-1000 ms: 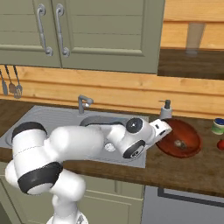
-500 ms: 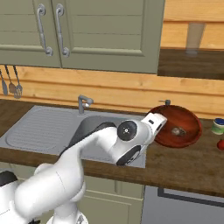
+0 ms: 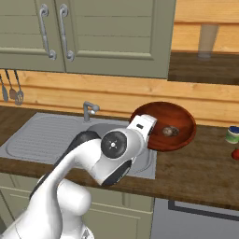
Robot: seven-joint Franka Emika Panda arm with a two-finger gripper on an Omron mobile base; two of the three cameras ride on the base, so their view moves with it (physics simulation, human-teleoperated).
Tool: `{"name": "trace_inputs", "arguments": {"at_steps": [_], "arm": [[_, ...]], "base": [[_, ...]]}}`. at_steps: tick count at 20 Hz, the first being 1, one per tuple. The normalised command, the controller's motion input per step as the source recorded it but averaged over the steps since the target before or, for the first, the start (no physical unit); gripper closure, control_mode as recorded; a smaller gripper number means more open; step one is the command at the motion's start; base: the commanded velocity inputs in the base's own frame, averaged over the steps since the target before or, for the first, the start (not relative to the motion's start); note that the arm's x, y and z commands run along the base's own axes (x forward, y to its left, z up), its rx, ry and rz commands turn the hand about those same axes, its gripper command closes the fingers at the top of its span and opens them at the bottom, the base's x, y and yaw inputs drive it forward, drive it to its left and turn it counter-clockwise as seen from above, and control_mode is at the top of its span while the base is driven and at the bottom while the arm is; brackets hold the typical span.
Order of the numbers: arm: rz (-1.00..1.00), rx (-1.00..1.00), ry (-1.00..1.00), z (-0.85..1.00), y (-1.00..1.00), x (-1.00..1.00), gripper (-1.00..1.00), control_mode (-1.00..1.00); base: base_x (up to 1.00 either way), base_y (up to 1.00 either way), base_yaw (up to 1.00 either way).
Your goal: Pick the mushroom from the sink and place it in the bowl. Then pick the bowl and place it in the microwave. Then close the microwave door and press the start button.
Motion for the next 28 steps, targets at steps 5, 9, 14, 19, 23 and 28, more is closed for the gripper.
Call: {"name": "trace_inputs", "arguments": {"at_steps": [5,9,14,19,23,28], "arm": [[0.15,-0.02,0.05,0.42,0.97,-0.47,1.00,-1.00],[0.21,-0.04,0.13,0.24,0.94,-0.34,1.00,-1.00],[0.29,-0.09,0.09,0.33,0.75,-0.35,1.00,-1.00],[0.23,-0.14,0.04,0.28,1.00,-0.23,1.00,-1.00],[0.16,-0.02,0.00,0.08,0.72,-0.12,1.00,-1.00],[0.04,0.13,0.00,0.00,0.07,-0.07,1.00,-1.00]], "base": [[0.00,0.00,0.00],[0.00,0.00,0.00],[0.00,0.00,0.00],[0.00,0.00,0.00],[0.00,0.00,0.00],[0.00,0.00,0.00]]}}
